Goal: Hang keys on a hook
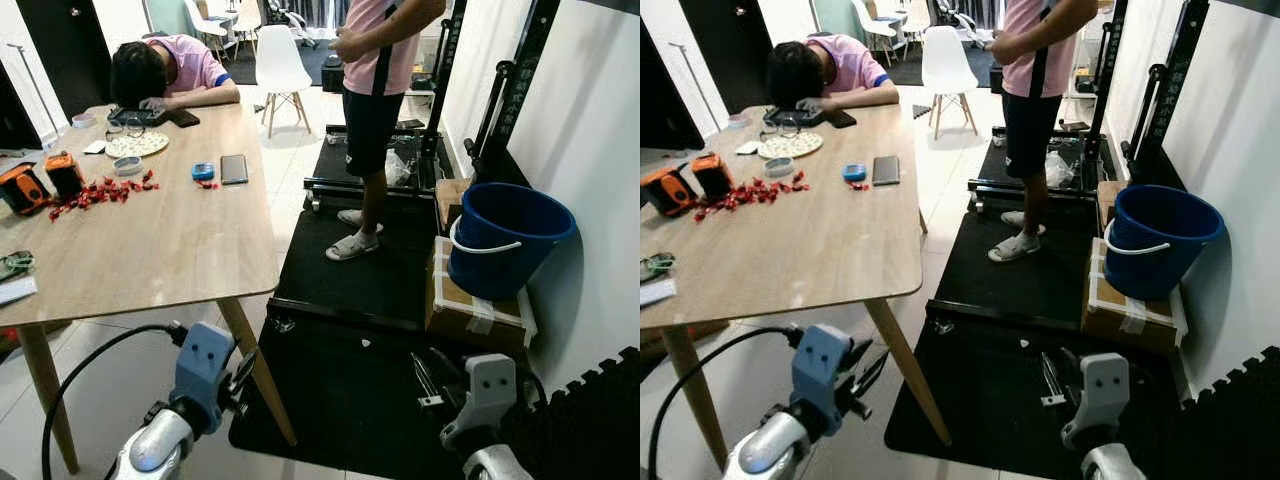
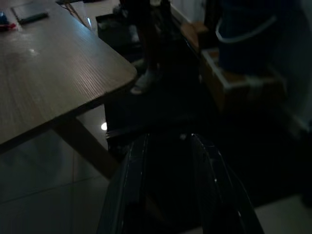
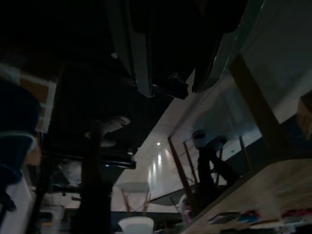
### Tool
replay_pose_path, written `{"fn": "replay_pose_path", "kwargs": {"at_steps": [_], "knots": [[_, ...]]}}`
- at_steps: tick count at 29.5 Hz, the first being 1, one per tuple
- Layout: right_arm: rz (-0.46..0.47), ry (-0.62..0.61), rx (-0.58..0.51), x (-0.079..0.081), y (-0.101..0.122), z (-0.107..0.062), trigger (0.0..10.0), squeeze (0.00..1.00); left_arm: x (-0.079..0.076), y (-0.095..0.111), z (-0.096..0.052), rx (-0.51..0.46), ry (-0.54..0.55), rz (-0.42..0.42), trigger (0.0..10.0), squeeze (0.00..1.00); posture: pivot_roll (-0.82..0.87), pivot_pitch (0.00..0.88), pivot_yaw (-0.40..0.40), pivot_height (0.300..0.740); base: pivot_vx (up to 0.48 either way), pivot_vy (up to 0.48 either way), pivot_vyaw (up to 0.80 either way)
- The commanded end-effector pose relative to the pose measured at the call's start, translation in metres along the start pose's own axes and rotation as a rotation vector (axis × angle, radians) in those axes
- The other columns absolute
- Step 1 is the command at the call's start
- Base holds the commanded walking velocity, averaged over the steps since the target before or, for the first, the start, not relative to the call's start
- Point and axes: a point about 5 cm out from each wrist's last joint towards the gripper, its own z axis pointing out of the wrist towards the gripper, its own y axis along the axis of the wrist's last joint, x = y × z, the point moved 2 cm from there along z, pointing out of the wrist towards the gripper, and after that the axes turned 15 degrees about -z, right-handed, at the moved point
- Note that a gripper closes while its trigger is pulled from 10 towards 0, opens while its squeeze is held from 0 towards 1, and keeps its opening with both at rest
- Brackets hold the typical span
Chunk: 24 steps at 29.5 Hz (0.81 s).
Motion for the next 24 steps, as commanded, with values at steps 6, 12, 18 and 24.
{"fn": "replay_pose_path", "kwargs": {"at_steps": [6, 12, 18, 24], "knots": [[-0.013, 0.02, -0.015, -0.001, 0.007, 0.004, 10.0, 0.0, -0.002, 0.006, 0.008, -0.021, 0.02, -0.04, 10.0, 0.0, -0.01, 0.059, -0.015, 0.74, 0.0, 0.0, 0.0], [-0.004, 0.018, -0.047, -0.001, 0.017, 0.011, 10.0, 0.0, -0.003, 0.01, 0.009, -0.033, 0.022, -0.035, 10.0, 0.0, 0.0, 0.06, -0.011, 0.74, 0.0, 0.0, 0.0], [0.005, 0.028, -0.064, 0.001, 0.022, 0.015, 10.0, 0.0, -0.005, 0.011, 0.011, -0.04, 0.027, -0.035, 10.0, 0.0, 0.0, 0.055, -0.009, 0.74, 0.0, 0.0, 0.0], [0.019, 0.034, -0.076, 0.005, 0.025, 0.018, 10.0, 0.0, -0.008, 0.015, 0.016, -0.062, 0.037, -0.021, 10.0, 0.0, 0.01, 0.051, -0.008, 0.74, 0.0, 0.0, 0.0]]}}
